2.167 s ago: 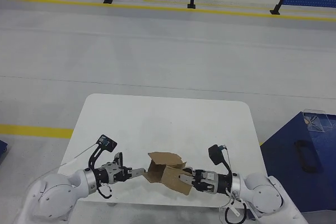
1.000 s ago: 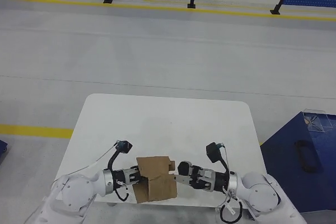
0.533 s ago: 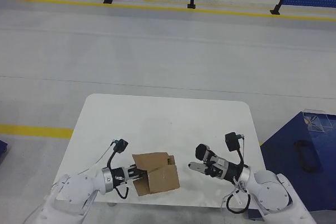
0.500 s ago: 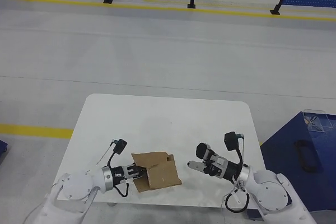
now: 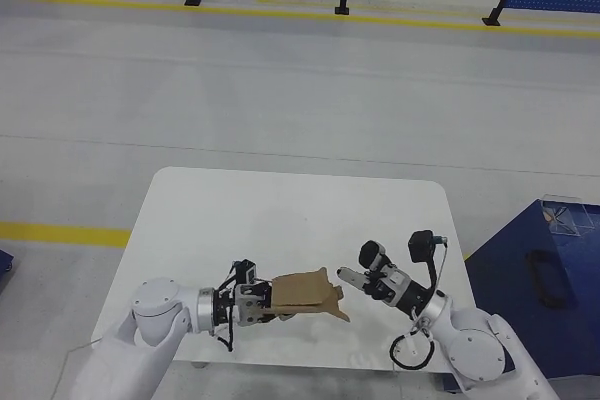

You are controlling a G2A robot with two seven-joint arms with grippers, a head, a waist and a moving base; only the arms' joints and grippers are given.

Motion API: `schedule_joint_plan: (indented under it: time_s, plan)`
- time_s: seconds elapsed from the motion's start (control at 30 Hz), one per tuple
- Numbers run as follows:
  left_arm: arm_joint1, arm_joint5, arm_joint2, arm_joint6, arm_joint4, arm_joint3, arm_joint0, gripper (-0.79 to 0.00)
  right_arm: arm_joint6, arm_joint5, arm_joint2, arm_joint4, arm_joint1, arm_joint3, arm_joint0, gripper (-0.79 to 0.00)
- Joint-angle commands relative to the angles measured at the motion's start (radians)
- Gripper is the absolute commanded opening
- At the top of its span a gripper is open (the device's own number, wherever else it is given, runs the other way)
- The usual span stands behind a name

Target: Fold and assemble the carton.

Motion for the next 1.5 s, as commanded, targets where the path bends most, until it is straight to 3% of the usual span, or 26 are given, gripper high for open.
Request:
schedule_joint_plan:
  time_s: [0.0, 0.07, 0.23, 0.53, 1.13, 1.23, 1.47]
  plan:
    - [-0.009, 0.083, -0.008, 0.043, -0.143, 0.025, 0.005, -0.785, -0.041, 0.03, 0.007, -0.061, -0.001, -0.007, -0.008, 0.0]
    - [-0.015, 0.155, 0.0, 0.081, -0.221, 0.038, -0.008, -0.785, -0.059, 0.054, 0.021, -0.078, -0.002, -0.012, -0.016, 0.0]
    - [-0.021, 0.174, 0.014, 0.156, -0.249, 0.049, -0.029, -0.785, -0.026, 0.081, 0.047, -0.086, 0.0, -0.005, -0.018, 0.0]
    - [-0.012, 0.065, 0.032, 0.127, -0.163, 0.016, -0.01, -0.785, -0.003, 0.099, 0.038, -0.127, -0.003, 0.038, -0.009, 0.0]
    - [0.0, 0.063, 0.031, 0.123, -0.162, 0.015, -0.013, -0.785, 0.136, 0.025, -0.15, -0.312, -0.015, 0.108, 0.035, 0.0]
    - [-0.001, 0.059, 0.037, 0.124, -0.169, 0.018, -0.017, -0.785, 0.101, 0.052, -0.165, -0.342, -0.021, 0.116, 0.05, 0.0]
    - [0.0, 0.054, 0.044, 0.131, -0.168, 0.035, -0.025, -0.785, 0.041, 0.051, -0.088, -0.248, -0.018, 0.078, 0.034, 0.0]
